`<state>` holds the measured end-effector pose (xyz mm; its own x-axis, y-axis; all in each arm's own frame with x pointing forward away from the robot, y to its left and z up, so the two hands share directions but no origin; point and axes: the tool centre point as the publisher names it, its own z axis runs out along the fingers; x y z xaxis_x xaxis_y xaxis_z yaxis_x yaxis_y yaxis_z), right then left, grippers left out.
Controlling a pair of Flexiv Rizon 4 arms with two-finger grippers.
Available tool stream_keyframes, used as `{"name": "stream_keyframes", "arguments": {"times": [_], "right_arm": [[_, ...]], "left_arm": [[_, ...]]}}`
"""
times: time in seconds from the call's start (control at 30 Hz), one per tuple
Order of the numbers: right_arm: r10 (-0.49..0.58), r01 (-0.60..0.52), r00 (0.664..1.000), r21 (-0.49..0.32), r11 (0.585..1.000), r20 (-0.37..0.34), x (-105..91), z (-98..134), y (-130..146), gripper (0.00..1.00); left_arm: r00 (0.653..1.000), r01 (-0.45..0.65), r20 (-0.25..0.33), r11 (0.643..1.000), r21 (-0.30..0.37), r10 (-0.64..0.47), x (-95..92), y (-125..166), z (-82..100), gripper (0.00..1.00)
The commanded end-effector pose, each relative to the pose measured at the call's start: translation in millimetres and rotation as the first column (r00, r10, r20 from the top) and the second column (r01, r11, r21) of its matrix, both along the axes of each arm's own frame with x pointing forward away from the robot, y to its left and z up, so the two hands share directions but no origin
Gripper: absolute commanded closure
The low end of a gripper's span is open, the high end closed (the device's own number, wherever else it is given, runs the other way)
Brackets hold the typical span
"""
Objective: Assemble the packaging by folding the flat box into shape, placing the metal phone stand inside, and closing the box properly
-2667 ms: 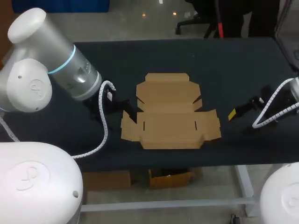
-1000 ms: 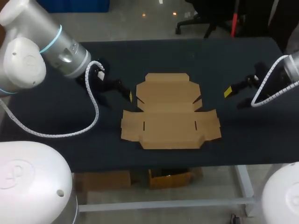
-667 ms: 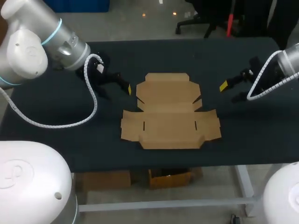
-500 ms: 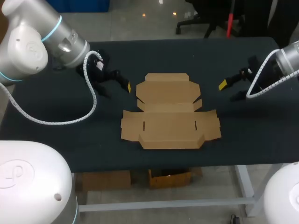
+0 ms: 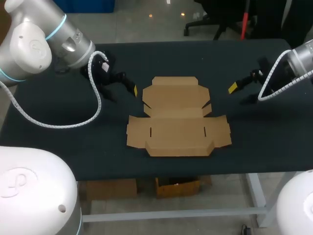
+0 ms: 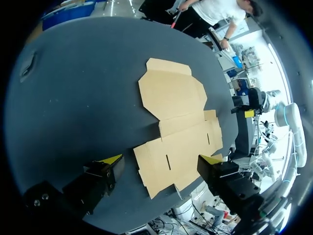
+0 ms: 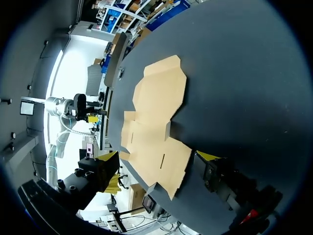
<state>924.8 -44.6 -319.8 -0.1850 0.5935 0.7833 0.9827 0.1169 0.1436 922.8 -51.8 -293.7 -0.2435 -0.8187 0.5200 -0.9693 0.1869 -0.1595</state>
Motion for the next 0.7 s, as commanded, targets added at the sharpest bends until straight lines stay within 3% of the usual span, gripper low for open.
{"name": "stream_keyframes", "arguments": {"times": [0.03, 0.27, 0.3, 0.43, 0.7], "right_arm": [[0.032, -0.032, 0.999, 0.012, 0.999, -0.006, 19.4, -5.7, 12.3, 0.00], [0.030, -0.031, 0.999, -0.013, 0.999, -0.010, 36.2, -7.1, 24.5, 0.00], [0.017, -0.017, 1.000, -0.022, 1.000, -0.024, 36.7, -8.1, 25.6, 0.16], [-0.003, 0.002, 0.999, -0.029, 1.000, -0.043, 36.8, -12.4, 27.3, 0.48], [-0.048, 0.048, 0.996, -0.003, 0.999, -0.071, 35.3, -28.4, 31.8, 0.53]], "left_arm": [[1.000, 0.023, -0.005, 1.000, 0.002, -0.023, 13.5, -11.4, -1.5, 0.00], [1.000, 0.030, 0.004, 0.999, 0.012, -0.030, 30.4, -14.5, -0.5, 0.00], [1.000, 0.029, 0.003, 1.000, 0.013, -0.029, 32.9, -14.2, -0.7, 0.00], [1.000, 0.019, 0.007, 1.000, 0.018, -0.019, 41.4, -11.4, -1.3, 0.00], [1.000, 0.018, 0.022, 1.000, 0.009, -0.018, 58.5, -4.9, -2.9, 0.00]]}}
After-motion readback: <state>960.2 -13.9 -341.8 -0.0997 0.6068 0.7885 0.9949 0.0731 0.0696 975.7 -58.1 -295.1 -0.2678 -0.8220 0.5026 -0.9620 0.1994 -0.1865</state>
